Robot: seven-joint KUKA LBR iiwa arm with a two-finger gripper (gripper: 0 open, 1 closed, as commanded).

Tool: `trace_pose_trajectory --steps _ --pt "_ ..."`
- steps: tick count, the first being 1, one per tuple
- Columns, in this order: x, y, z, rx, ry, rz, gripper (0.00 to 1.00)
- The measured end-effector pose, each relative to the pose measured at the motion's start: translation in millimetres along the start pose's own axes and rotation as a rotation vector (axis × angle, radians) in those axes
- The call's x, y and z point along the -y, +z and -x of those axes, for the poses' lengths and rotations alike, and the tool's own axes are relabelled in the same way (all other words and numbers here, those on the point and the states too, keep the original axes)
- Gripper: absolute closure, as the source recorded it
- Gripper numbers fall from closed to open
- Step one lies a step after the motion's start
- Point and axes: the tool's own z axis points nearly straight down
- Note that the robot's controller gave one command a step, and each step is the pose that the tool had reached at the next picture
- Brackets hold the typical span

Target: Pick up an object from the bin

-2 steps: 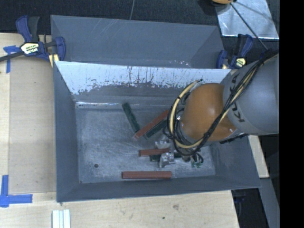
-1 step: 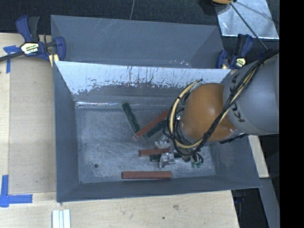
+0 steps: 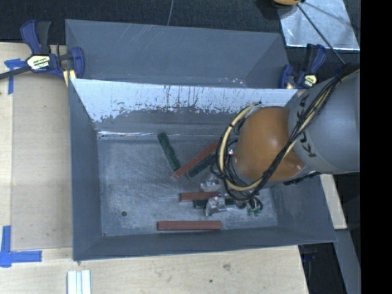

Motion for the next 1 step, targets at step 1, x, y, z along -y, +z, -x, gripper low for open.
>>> trace_pose_trajectory --steps 1 --pt "0.1 -3.1 -1.1 -0.009 0.0 0.0 1.0"
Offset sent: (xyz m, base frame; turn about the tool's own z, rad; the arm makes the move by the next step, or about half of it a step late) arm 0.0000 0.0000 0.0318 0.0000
